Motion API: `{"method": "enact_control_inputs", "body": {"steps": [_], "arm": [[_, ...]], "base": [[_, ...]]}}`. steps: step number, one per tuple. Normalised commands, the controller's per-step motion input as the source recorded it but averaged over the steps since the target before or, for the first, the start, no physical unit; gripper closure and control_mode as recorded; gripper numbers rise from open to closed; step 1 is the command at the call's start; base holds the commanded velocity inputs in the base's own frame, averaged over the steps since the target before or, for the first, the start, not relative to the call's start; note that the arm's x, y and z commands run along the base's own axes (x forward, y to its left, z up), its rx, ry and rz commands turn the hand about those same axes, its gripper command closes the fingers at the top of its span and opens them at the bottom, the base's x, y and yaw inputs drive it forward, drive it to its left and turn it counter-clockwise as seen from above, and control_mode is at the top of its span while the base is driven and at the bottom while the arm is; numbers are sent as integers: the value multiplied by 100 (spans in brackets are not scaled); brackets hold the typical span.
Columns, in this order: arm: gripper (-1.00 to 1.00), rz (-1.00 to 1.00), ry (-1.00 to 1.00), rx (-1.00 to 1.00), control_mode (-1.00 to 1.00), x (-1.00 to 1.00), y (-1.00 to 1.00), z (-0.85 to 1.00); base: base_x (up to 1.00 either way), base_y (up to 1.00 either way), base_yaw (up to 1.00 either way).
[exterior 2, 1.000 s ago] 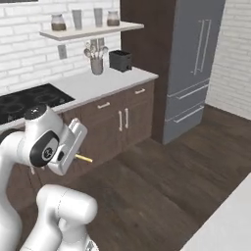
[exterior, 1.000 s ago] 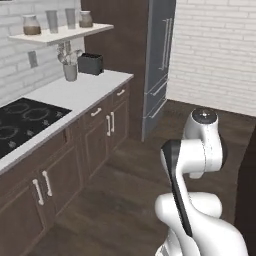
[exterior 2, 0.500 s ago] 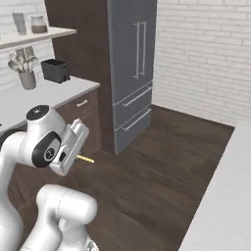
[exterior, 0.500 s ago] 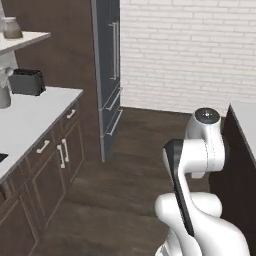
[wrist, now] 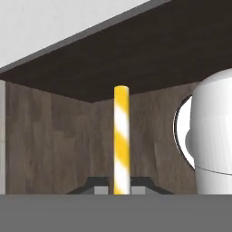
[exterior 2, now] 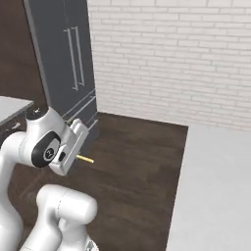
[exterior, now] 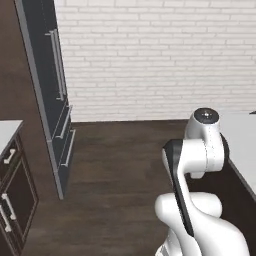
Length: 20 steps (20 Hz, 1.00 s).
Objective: Take a straw from the drawer in front and place it inside the glass cup on the dining counter.
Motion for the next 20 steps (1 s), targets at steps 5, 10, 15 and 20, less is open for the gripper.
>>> {"method": "enact_control_inputs", "body": {"steps": [5,10,15,20], "arm": [[100,0,0,0,100,0,0,0],[100,0,0,0,100,0,0,0],[100,0,0,0,100,0,0,0],[100,0,0,0,100,0,0,0]], "base": [[100,12,-46],[100,60,-42],[100,73,-42],[100,44,-50]]}}
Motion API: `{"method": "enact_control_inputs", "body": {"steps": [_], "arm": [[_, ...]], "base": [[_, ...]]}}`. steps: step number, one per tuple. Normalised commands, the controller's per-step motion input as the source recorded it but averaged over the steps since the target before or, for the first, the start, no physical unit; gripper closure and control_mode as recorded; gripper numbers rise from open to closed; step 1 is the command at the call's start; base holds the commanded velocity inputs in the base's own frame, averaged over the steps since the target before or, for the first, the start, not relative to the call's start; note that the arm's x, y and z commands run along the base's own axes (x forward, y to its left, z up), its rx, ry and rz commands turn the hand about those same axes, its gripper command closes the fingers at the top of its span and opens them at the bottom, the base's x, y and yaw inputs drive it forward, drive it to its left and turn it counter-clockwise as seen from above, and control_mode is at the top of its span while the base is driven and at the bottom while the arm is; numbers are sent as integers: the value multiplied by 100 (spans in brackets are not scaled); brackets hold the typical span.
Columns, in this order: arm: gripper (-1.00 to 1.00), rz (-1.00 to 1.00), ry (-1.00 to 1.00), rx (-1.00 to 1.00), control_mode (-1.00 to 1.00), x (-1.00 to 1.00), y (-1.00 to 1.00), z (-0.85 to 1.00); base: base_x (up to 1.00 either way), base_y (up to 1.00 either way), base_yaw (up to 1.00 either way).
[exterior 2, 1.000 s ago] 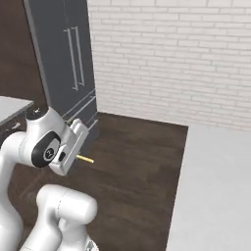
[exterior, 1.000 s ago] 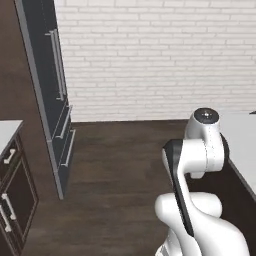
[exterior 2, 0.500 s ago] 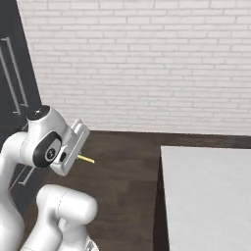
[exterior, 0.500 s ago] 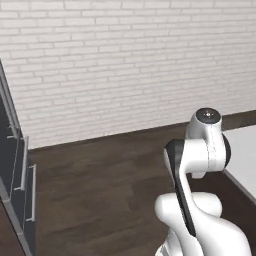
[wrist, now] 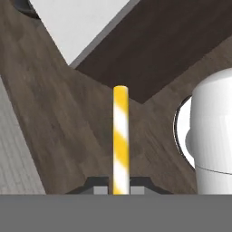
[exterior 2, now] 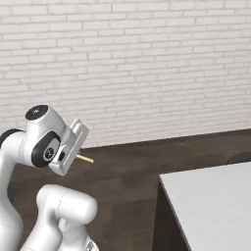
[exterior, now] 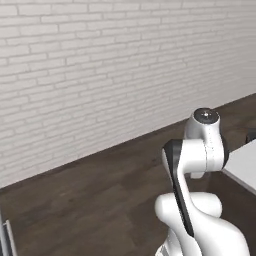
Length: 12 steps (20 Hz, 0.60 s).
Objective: Take a straw from the drawer in front and place it inside the glass cup on the dining counter.
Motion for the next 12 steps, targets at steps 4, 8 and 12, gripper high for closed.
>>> {"method": "enact_control_inputs", "body": {"steps": [4,8,12], "arm": [[100,0,0,0,100,0,0,0],[100,0,0,0,100,0,0,0],[100,0,0,0,100,0,0,0]], "base": [[100,29,-58],[100,42,-55],[100,39,-53]]}}
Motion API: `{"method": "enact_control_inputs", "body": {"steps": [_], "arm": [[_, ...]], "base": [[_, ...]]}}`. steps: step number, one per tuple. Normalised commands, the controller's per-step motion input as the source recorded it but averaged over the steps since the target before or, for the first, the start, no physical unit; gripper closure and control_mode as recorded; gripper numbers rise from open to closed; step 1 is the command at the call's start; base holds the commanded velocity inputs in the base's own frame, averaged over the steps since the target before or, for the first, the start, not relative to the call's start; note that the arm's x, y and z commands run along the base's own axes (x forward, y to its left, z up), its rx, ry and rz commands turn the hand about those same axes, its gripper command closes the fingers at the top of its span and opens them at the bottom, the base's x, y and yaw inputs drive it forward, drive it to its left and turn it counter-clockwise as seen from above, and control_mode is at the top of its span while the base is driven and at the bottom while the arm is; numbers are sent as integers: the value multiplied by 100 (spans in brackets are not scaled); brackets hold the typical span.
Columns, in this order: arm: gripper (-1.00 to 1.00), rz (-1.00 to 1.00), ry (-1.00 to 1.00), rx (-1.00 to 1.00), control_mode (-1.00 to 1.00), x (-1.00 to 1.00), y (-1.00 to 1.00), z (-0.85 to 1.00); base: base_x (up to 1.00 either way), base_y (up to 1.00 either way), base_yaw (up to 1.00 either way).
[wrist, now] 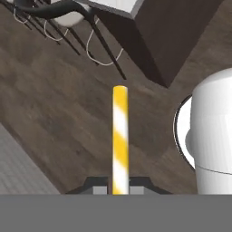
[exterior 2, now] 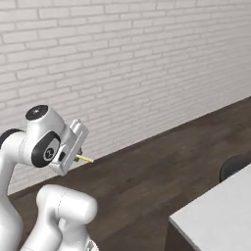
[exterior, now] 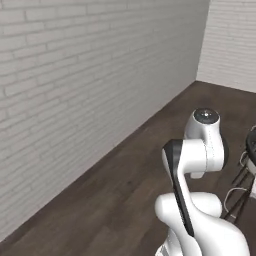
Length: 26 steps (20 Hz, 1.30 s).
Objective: Take a straw from the drawer in front and place it inside the glass cup on the dining counter.
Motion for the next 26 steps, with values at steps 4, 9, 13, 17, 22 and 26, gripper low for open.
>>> {"method": "enact_control_inputs", "body": {"steps": [4,9,13,17,22,26], "arm": [[100,0,0,0,100,0,0,0],[100,0,0,0,100,0,0,0],[100,0,0,0,100,0,0,0],[100,0,0,0,100,0,0,0],[100,0,0,0,100,0,0,0],[100,0,0,0,100,0,0,0]], "base": [[100,24,-58],[100,14,-58],[100,9,-56],[100,6,-51],[100,8,-45],[100,14,-44]]}}
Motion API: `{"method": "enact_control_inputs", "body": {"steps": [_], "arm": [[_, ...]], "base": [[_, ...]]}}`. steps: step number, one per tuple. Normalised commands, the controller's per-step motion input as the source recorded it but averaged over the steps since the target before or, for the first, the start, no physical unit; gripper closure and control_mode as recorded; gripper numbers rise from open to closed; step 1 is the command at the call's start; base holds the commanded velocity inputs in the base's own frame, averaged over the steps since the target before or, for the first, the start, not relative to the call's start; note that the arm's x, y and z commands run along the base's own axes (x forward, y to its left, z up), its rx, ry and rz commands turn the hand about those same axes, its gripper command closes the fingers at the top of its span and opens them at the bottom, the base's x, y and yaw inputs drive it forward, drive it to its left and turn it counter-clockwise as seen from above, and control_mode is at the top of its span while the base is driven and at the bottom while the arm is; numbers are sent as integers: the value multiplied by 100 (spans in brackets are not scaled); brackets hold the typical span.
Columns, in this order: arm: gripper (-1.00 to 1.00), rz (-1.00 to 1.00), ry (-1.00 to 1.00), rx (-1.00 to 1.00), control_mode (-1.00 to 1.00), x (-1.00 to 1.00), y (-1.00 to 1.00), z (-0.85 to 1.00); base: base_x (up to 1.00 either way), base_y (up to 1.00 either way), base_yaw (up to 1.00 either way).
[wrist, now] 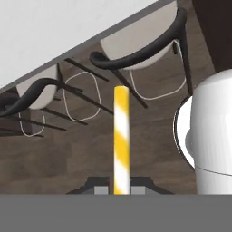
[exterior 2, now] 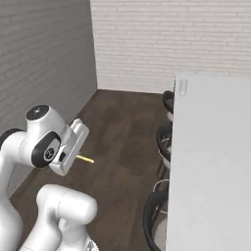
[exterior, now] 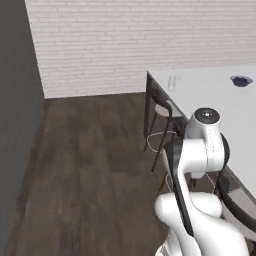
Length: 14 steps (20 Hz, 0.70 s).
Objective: Take a straw from the drawer in front and place it inside the glass cup on the dining counter.
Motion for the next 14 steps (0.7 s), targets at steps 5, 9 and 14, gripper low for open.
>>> {"method": "enact_control_inputs", "body": {"steps": [5,9,14], "arm": [[100,0,0,0,100,0,0,0],[100,0,0,0,100,0,0,0],[100,0,0,0,100,0,0,0]], "base": [[100,50,-45],[100,65,-48],[100,60,-52]]}}
